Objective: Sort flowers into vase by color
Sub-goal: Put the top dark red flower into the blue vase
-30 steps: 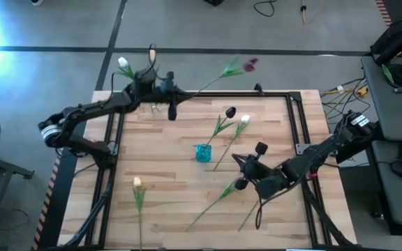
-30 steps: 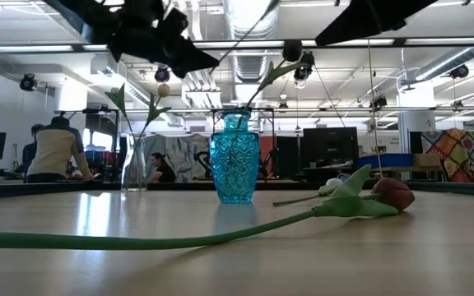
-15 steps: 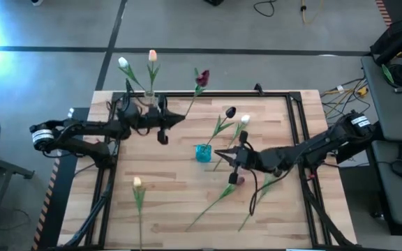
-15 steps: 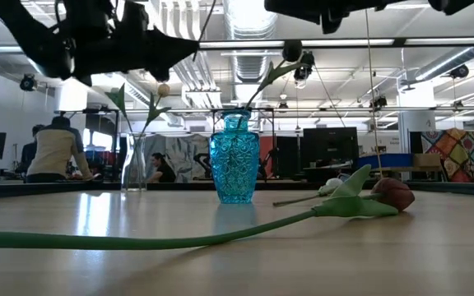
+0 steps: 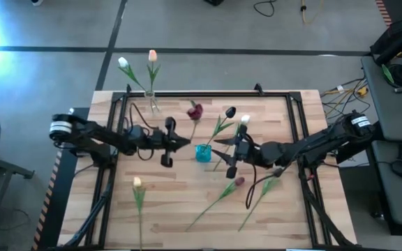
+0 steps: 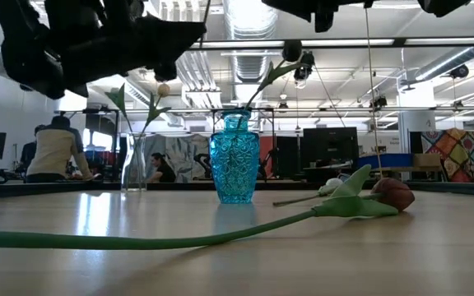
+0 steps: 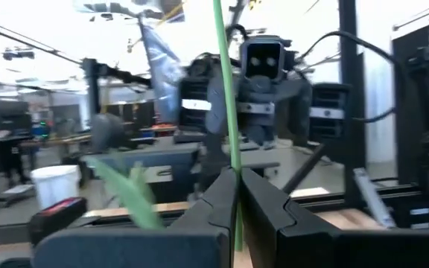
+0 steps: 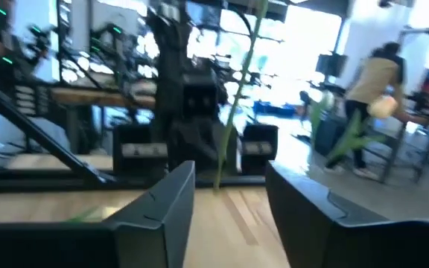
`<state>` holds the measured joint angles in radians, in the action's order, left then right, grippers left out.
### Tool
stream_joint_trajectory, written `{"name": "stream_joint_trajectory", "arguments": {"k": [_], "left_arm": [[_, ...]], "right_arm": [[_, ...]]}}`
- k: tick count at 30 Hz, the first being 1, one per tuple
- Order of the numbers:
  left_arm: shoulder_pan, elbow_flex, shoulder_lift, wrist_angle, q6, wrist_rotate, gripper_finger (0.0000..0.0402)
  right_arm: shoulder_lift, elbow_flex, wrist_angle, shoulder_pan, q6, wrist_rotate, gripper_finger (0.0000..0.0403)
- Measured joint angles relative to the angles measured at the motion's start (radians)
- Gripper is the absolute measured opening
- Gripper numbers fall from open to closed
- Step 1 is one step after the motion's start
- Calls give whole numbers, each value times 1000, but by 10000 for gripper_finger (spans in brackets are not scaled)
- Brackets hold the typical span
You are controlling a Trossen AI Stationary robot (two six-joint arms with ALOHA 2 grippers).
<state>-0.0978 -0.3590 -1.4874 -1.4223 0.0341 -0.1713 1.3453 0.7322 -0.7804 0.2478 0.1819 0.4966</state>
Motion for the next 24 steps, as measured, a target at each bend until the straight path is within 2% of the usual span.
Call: {"name": "stream_joint_trajectory", "arguments": {"k": [5,10,24], "left_arm": [[40,-73,-131,-78,-21,4,0],[65,-133,-224,-112,-26,-1,0],[89,-196,-316,-129,-44,-13,0]], "right_arm": [[0,1,-23,0,0,-54,172],[0,12,-32,0,0,-52,167],[0,34,-34,-28,-55,-61,164]]}}
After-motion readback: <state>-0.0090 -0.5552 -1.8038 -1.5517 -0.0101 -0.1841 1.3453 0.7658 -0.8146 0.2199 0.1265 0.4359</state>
